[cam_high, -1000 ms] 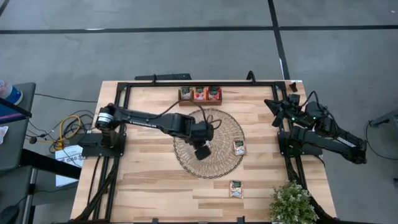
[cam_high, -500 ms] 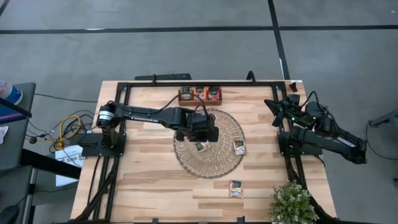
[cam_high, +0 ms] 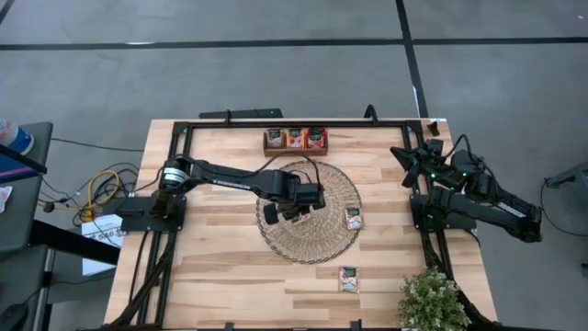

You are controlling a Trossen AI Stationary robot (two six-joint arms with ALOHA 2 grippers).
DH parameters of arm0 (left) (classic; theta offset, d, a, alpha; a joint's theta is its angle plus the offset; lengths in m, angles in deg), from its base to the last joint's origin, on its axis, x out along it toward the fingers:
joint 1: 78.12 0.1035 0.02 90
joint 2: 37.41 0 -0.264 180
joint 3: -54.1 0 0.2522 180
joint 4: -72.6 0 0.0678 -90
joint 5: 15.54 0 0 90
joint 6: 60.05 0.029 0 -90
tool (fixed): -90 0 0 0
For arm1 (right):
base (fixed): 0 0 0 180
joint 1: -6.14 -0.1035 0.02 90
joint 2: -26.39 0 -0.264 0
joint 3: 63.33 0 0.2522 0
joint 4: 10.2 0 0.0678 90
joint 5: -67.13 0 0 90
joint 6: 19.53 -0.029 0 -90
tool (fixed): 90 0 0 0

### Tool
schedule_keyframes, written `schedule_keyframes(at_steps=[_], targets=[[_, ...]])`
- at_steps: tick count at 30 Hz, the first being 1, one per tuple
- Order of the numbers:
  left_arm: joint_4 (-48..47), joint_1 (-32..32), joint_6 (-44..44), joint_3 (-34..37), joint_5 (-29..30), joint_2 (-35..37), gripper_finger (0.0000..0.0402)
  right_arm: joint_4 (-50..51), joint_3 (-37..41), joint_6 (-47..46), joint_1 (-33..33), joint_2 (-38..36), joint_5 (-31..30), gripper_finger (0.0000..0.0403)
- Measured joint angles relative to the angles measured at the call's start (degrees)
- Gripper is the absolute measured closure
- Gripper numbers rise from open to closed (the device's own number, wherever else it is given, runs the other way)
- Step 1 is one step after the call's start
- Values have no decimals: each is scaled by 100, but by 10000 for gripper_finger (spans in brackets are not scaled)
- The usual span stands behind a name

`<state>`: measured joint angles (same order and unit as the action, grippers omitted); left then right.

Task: Pick & Place Tea
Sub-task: Put the brown tea bag into the left section of the wooden organizer

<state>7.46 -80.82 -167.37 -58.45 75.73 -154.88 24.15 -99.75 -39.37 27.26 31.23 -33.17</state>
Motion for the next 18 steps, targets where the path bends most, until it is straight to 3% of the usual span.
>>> schedule_keyframes(at_steps=[18], targets=[[-446, -4, 328, 2, 127, -50, 355, 0, 0, 79, -2, 0, 2, 403]])
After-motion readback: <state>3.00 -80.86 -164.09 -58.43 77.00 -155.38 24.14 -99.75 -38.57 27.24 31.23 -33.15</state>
